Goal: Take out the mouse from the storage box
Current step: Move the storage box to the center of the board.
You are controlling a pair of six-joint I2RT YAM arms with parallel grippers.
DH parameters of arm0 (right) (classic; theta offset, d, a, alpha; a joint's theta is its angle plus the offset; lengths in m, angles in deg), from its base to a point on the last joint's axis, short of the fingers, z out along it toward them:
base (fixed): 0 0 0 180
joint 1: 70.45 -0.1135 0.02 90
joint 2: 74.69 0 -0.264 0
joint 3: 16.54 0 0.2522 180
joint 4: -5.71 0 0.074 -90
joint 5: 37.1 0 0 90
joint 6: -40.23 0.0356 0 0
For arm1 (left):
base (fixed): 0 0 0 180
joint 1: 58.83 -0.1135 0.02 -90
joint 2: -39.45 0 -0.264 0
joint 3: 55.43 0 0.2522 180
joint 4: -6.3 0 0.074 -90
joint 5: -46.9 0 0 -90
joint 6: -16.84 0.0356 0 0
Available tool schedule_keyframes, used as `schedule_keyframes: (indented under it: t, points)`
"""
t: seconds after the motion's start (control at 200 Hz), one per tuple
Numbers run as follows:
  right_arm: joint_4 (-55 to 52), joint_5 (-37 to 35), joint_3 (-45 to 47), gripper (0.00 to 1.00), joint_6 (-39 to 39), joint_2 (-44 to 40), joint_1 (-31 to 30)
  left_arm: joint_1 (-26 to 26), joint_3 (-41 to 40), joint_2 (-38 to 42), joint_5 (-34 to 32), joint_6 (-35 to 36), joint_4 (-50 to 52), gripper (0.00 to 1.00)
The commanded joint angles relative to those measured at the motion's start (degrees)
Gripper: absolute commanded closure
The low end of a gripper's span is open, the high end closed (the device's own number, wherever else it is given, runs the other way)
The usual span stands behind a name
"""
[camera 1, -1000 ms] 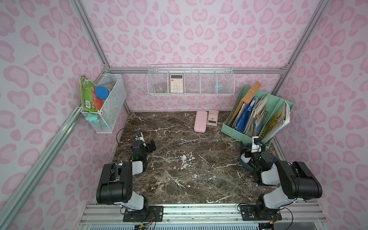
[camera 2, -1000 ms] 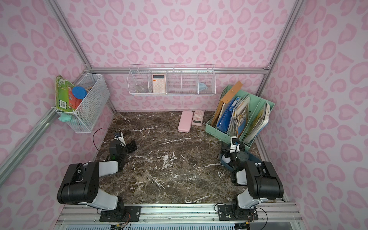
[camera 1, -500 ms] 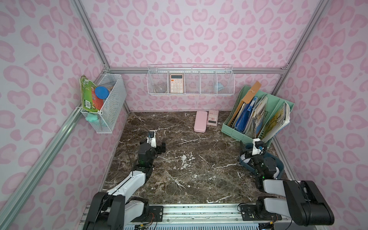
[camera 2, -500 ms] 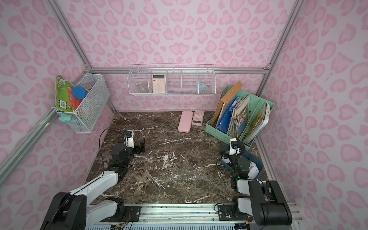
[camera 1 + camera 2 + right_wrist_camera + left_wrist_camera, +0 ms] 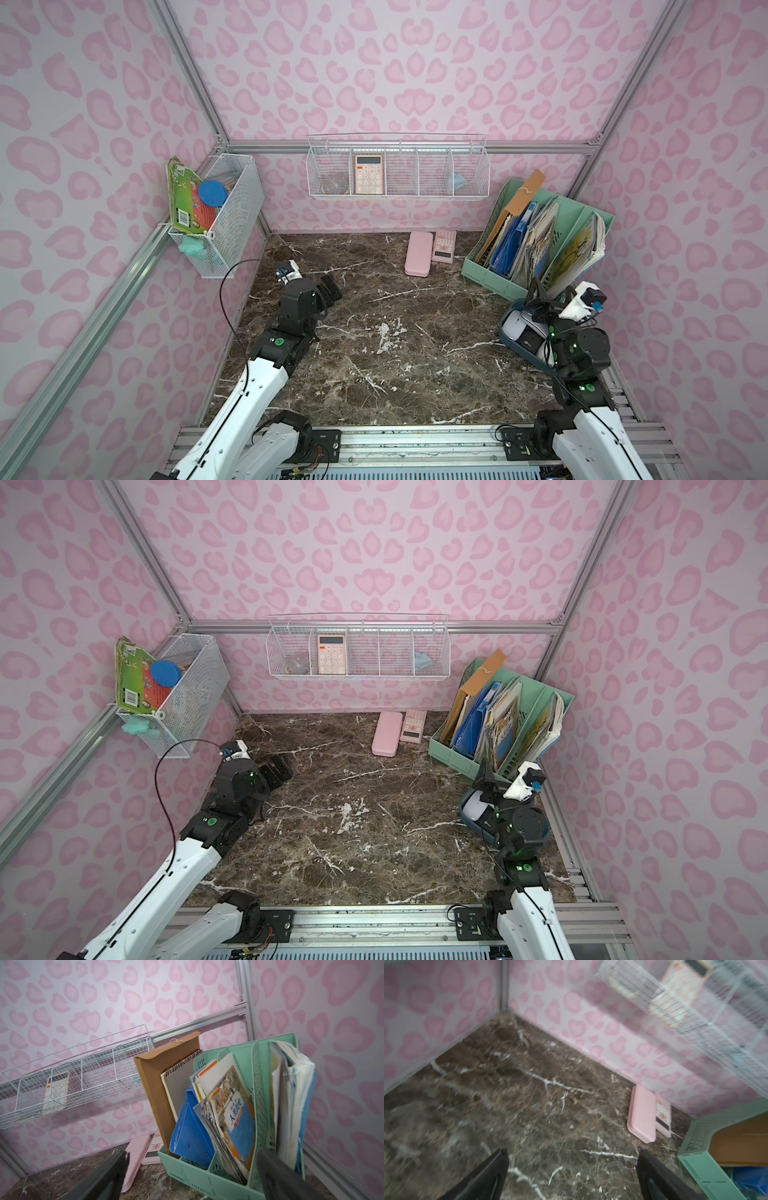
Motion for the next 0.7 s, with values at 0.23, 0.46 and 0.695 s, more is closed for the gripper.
schedule_keyframes:
  t: [0.23, 0.46, 0.695]
  points:
    - [-26.70, 0.95, -4.88, 0.01, 7.44, 7.23, 2.58, -0.35, -1.85, 0.07, 8.76, -5.87, 13.80, 0.01]
    - [-27.29, 4.91, -4.61, 0.03, 7.70, 15.77, 1.43, 0.58, -3.18, -2.70, 19.96, -1.09, 8.17, 0.01]
    - [-25.53, 1.85, -5.74, 0.03, 7.39, 23.56, -6.47, 3.17, -2.90, -7.28, 24.72, 1.07, 5.21, 0.01]
